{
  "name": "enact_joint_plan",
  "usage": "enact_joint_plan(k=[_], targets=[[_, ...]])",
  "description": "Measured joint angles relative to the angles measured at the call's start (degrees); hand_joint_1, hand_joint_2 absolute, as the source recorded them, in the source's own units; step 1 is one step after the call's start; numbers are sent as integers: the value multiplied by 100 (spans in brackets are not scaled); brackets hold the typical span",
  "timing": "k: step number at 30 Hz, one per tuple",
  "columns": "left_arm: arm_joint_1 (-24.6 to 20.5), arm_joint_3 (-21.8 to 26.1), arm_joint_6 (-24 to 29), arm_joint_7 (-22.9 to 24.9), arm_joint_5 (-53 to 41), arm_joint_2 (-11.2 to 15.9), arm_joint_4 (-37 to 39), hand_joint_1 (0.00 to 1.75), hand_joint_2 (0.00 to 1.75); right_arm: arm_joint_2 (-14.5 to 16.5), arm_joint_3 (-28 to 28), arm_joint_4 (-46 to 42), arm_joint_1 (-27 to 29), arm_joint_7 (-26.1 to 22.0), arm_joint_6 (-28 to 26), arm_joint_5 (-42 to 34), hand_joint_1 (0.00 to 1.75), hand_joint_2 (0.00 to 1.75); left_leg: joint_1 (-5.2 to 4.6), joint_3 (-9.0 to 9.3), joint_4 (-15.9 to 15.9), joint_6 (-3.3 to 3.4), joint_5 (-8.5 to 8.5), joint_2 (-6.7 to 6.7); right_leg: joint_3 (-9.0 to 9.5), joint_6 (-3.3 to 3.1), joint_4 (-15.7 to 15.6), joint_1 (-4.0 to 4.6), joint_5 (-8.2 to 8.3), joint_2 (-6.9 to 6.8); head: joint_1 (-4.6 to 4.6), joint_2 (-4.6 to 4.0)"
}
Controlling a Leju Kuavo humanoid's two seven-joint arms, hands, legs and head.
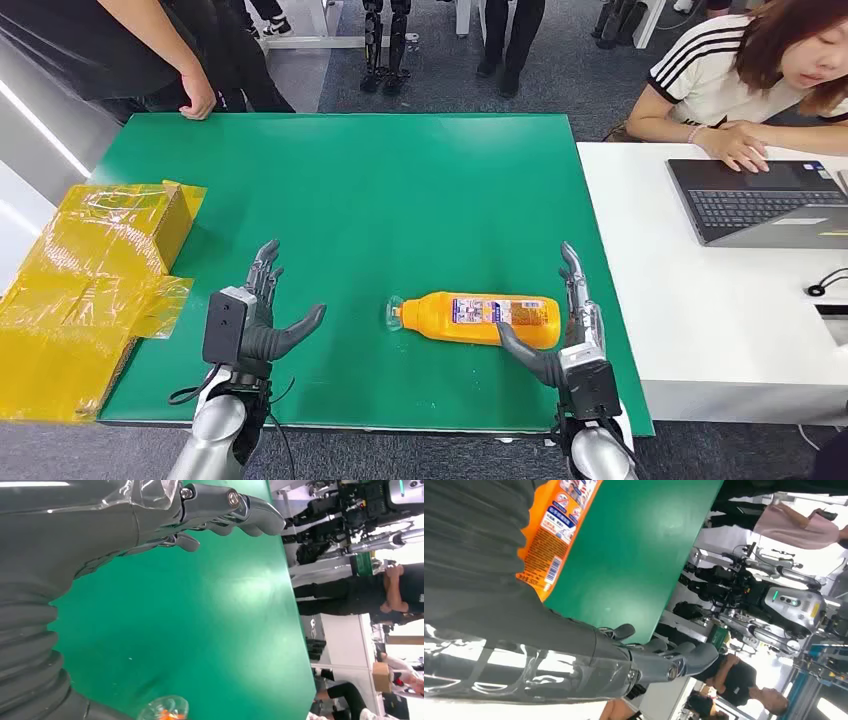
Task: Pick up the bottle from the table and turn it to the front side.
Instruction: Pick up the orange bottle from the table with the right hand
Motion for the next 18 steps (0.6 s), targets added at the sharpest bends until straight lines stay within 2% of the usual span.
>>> enact_joint_plan(k=[18], targets=[[82,36,-52,-17,-38,-21,-4,0,175,2,1,-75,50,140,155,264,0,175,0,-2,0,0,0,0,1,0,1,0,0,0,0,1]])
